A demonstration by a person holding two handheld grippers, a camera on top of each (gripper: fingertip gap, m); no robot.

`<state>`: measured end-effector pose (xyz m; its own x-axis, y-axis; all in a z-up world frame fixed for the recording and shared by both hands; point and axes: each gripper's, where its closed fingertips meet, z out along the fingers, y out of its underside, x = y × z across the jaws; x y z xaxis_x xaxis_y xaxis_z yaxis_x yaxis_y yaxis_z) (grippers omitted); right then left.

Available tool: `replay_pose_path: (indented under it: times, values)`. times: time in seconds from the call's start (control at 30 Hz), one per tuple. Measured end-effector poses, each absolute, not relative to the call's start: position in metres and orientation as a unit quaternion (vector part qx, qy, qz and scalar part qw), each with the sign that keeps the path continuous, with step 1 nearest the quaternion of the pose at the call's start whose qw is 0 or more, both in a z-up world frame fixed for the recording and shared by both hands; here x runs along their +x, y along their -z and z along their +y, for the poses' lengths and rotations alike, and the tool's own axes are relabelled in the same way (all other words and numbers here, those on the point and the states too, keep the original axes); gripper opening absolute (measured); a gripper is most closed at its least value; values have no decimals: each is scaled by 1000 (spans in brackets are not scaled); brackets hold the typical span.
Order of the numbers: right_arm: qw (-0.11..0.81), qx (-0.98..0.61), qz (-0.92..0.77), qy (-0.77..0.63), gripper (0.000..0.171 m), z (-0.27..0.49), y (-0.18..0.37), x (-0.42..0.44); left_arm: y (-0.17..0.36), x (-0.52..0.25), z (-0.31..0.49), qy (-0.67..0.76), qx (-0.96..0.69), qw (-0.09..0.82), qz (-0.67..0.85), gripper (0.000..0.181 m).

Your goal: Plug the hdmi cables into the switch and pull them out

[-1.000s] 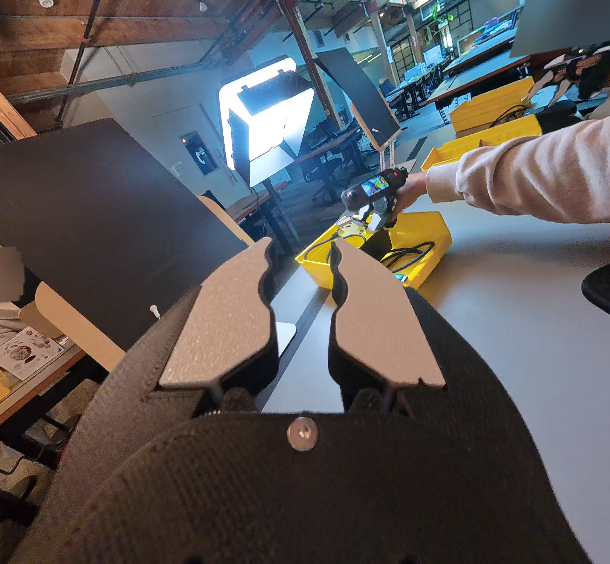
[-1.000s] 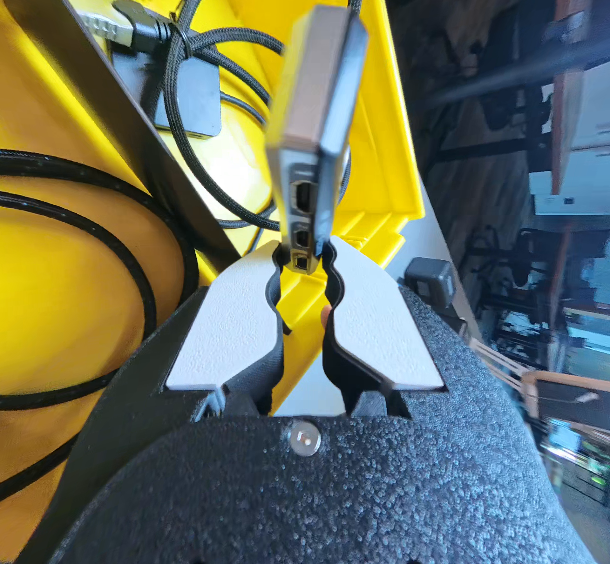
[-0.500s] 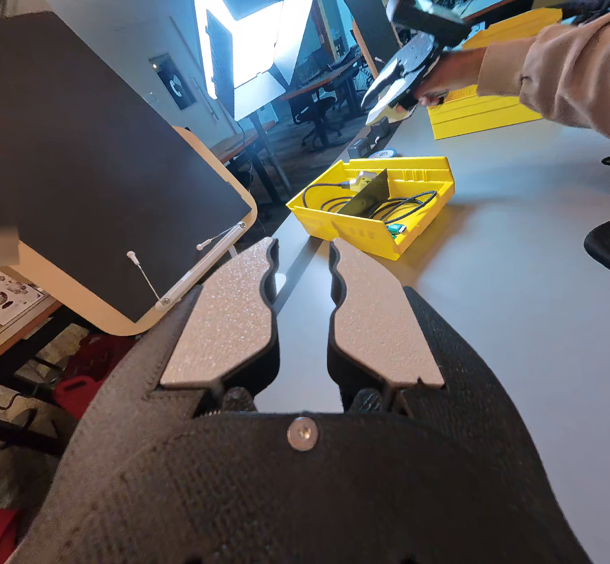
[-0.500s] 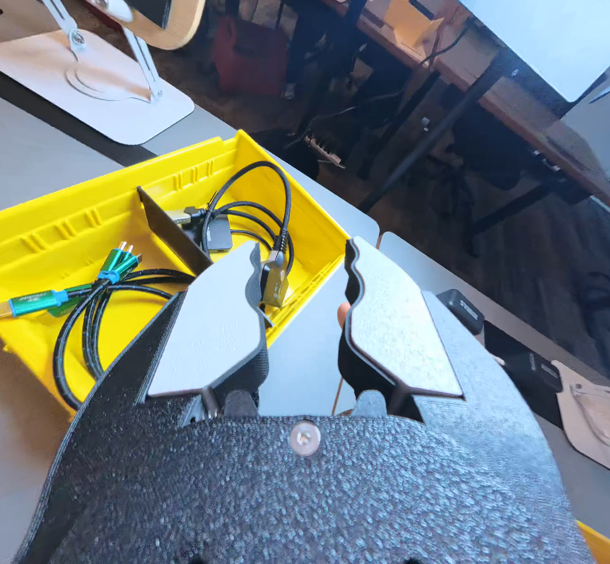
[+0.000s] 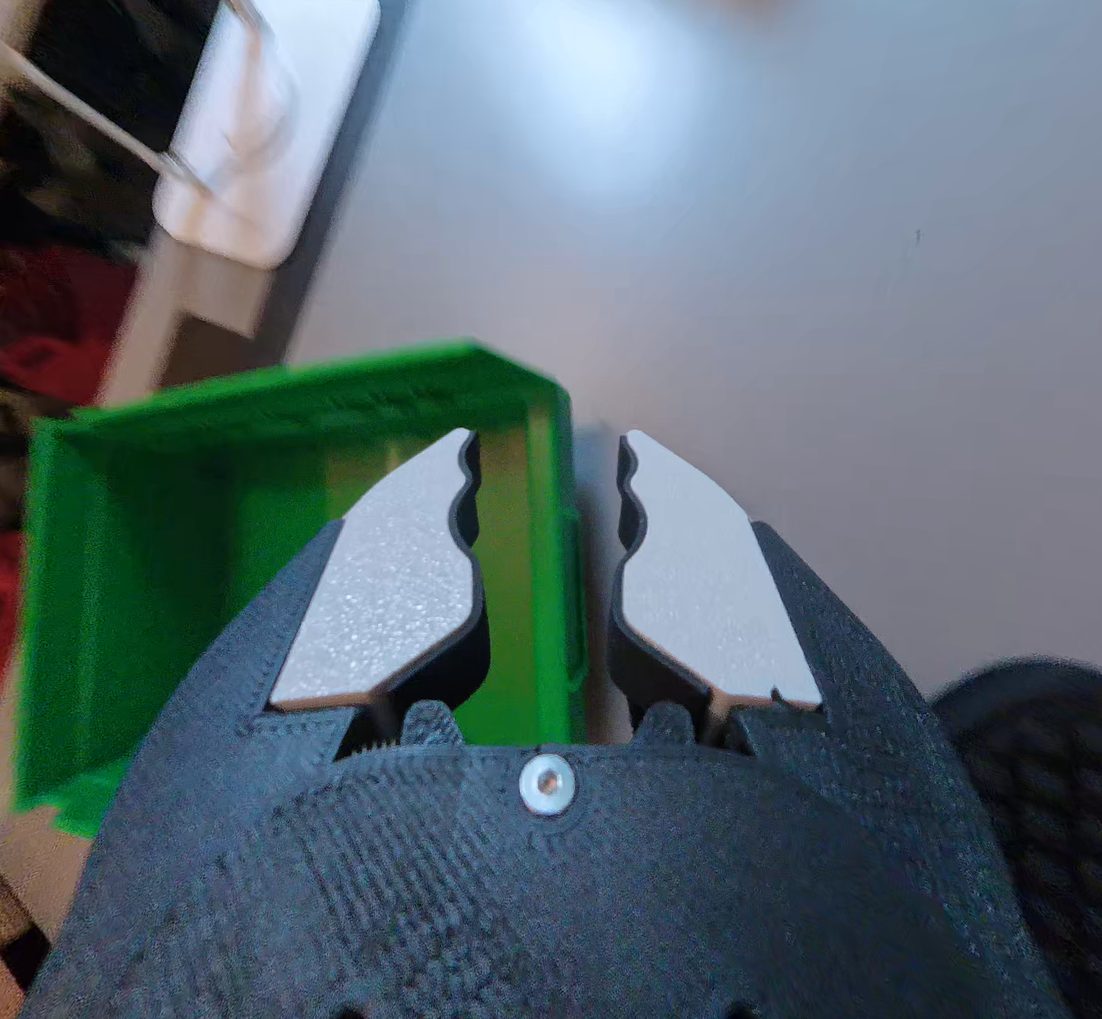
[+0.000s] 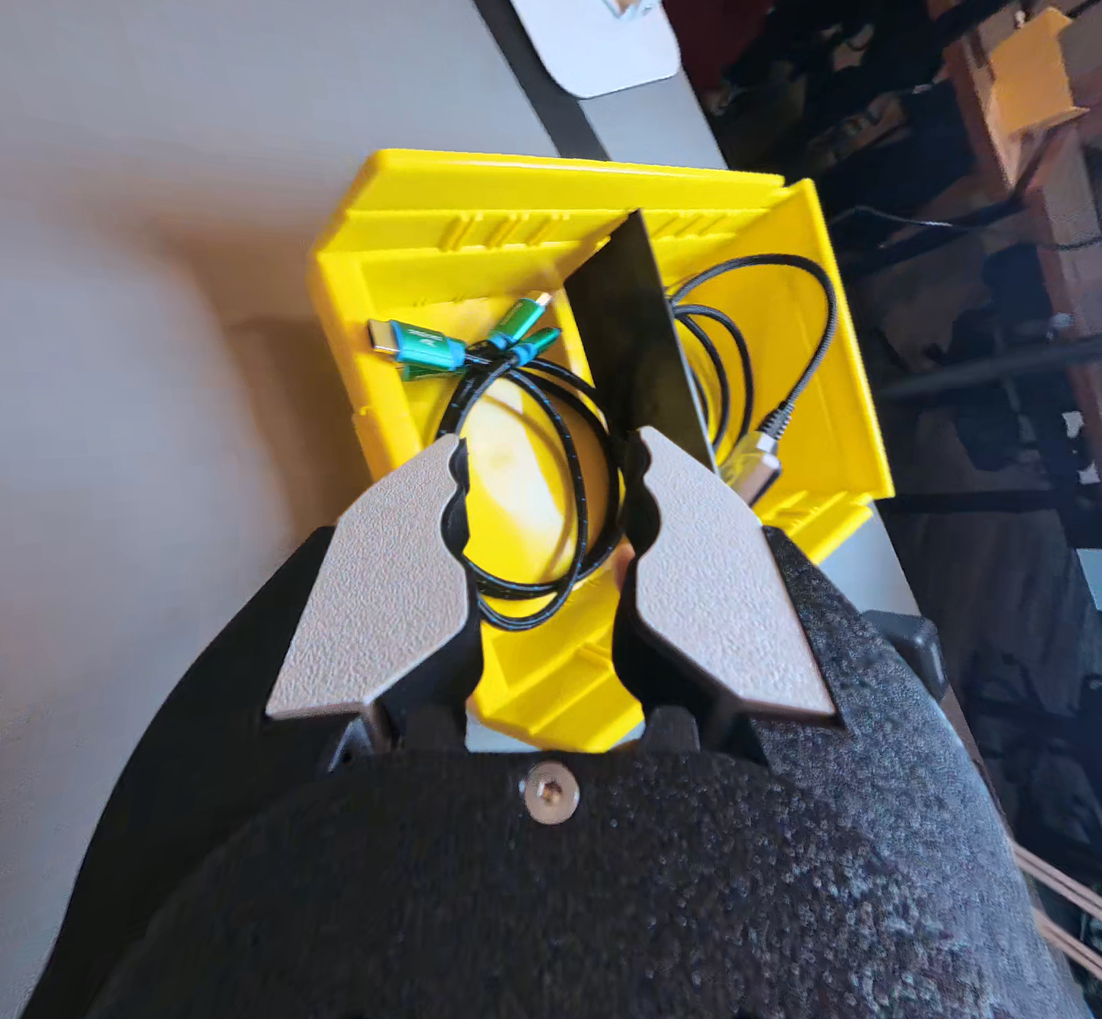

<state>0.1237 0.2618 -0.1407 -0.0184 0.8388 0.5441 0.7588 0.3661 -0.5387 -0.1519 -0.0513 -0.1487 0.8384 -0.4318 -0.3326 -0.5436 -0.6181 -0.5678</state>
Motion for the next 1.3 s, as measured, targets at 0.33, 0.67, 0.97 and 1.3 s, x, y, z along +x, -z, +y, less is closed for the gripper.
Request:
replay_pose_path:
  times: [0.33,0.67,0.97,1.3]
  values:
    - [316,-531,-786,-25,54,232,207,98,244,-203,-106,-157,-937,166,263,56]
    - [311,-499,-809,1,47,236,225,77,248,-205,-83,-206,-912,171,310,29]
    - [305,-441,-844,-11,46,192,225,83,247,-145,-69,-190,-865,206,416,30]
    - [356,-312,-880,-49,45,55,220,77,236,-107,-11,-257,-791,290,474,36]
